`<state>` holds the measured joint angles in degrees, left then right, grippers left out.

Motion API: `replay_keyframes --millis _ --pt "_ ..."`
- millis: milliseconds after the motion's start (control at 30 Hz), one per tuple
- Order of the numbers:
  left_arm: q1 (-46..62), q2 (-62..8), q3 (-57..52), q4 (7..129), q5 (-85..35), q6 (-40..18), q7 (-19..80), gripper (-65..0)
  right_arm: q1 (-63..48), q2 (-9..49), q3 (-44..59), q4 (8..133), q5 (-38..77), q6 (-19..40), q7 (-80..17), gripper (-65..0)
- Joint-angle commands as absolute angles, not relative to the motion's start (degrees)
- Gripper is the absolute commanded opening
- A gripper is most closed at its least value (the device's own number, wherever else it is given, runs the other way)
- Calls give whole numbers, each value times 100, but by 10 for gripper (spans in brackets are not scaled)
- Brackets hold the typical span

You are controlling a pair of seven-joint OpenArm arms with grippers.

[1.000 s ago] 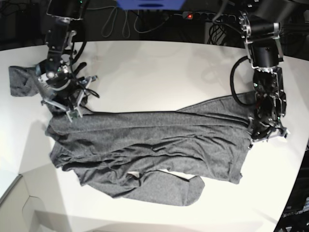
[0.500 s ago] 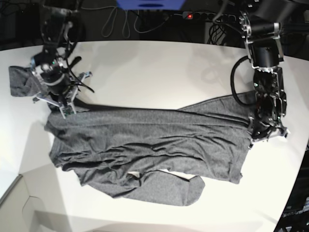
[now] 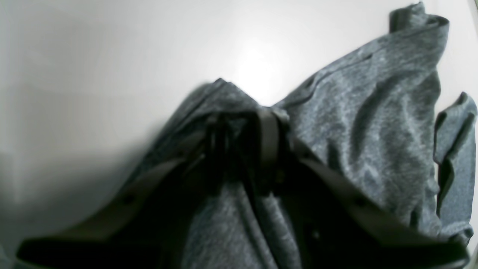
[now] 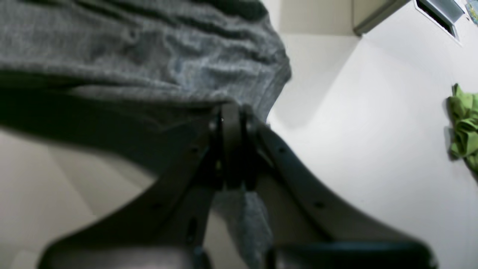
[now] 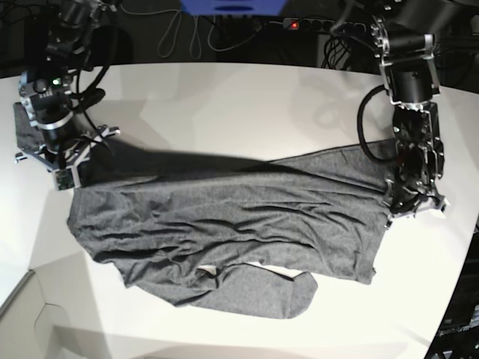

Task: Layout the t-shirt on the table in an organized manner, then fold the t-shirt properly
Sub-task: 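Lower the shirt with both grippers and release it onto the table, then pull the sleeve near the right gripper outward and release it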

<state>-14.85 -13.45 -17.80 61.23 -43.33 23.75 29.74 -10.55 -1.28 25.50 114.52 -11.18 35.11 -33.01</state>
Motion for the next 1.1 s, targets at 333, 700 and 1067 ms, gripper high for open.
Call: replay_keyframes --millis 333,700,1067 --pt "-1560 -1429 -1815 6220 -4312 2334 2923 -511 -1015 -84 3257 11582 -391 4000 -3160 -650" --pt "-1604 -1429 -1815 6273 -4347 2334 2923 -511 -1587 -145 3345 11556 -163 4000 -3160 -650" --pt "-1763 -1429 -1824 6879 -4356 2334 2958 -511 -2554 -136 2369 11547 -189 4000 -2712 -650"
